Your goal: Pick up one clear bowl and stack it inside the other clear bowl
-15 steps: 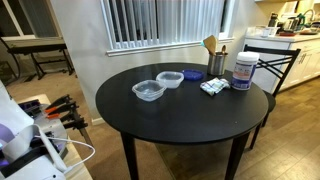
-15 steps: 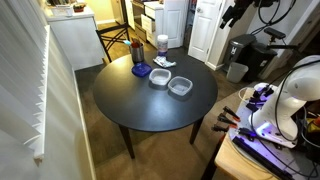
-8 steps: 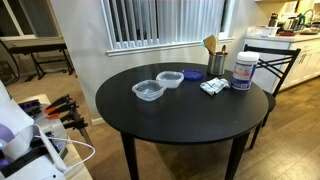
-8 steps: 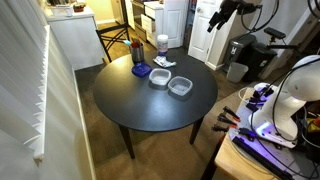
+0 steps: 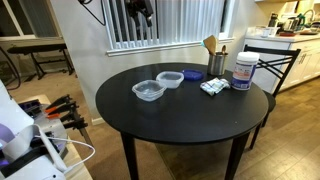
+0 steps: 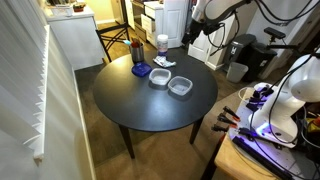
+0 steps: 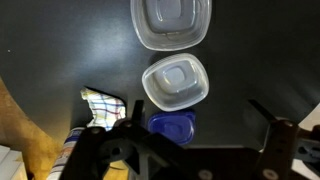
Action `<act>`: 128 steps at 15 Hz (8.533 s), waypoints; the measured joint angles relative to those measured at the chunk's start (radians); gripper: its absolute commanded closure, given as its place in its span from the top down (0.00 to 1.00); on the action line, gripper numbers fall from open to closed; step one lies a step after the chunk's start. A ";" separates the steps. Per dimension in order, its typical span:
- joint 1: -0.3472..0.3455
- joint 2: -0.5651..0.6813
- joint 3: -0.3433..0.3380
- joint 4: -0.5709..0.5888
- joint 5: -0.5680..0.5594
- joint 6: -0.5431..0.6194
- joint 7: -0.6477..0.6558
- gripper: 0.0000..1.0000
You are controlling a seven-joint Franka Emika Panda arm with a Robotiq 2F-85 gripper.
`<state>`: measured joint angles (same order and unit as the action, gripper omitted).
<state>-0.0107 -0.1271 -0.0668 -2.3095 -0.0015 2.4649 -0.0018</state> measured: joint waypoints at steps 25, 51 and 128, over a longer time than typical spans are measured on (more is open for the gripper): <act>0.026 0.591 0.049 0.395 -0.007 -0.011 0.026 1.00; 0.233 1.035 -0.032 0.817 -0.184 -0.520 0.367 1.00; 0.173 1.229 0.081 1.298 -0.314 -0.359 -0.055 0.33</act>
<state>0.1619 1.1023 0.0141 -1.0115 -0.3151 2.1061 -0.0566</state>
